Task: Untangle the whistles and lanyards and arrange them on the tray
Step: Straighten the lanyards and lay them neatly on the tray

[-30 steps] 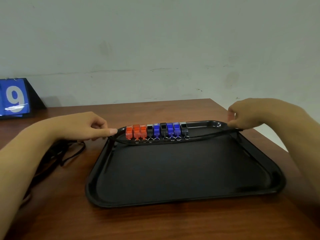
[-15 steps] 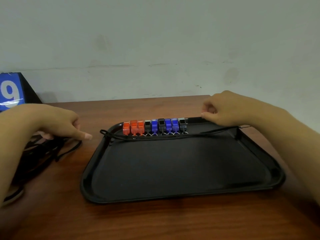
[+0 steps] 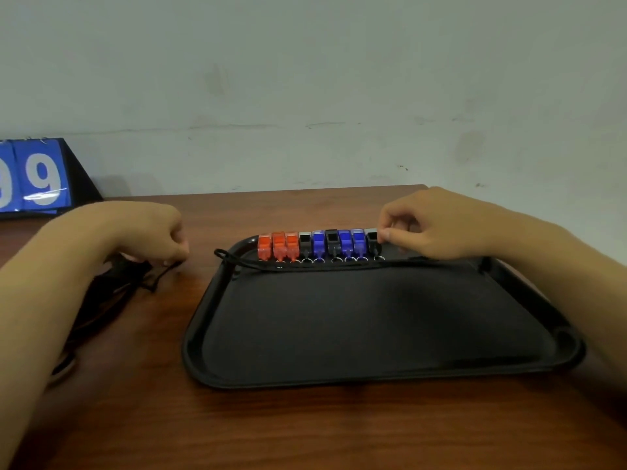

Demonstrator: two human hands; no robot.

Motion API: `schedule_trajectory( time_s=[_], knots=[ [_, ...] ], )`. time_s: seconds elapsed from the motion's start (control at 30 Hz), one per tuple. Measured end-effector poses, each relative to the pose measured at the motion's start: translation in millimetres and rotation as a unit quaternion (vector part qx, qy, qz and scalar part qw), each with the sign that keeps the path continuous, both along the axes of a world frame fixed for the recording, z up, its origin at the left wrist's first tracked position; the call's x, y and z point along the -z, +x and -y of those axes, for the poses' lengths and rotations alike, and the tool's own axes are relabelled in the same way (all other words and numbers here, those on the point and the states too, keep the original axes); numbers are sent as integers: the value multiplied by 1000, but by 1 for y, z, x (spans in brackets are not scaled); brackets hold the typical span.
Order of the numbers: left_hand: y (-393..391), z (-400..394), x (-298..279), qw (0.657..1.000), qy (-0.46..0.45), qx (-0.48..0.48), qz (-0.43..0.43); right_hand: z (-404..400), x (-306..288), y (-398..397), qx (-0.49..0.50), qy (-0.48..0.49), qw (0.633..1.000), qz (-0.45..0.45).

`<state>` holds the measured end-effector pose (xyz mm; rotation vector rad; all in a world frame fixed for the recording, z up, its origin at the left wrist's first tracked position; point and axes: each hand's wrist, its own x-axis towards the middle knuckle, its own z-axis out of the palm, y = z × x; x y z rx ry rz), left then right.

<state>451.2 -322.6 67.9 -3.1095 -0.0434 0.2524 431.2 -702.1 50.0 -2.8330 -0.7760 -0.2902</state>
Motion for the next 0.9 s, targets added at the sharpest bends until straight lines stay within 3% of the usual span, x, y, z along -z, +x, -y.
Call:
schedule_trajectory(
  time_s=[0.17,0.3,0.4,0.53,0.7,0.77,0.9],
  knots=[
    [-2,12,-3,965,-147,20,218,1,2,1,-9,17,1000,-9],
    [-9,29,-3,887,-377,82,253,-1,3,1,-17,11,1000,-1],
    [-20,44,-8,832,-507,121,190,-3,3,-1,-25,21,999,15],
    [-34,53,-10,740,-649,177,26,-12,-2,-12,-63,49,997,5],
    [-40,64,-2,648,-697,275,-137,-33,-3,-33,-177,80,979,-68],
    [-40,66,0,623,-698,304,-181,-37,0,-36,-213,71,972,-74],
    [-40,65,1,614,-699,308,-200,-41,-2,-40,-241,103,962,-76]
  ],
)
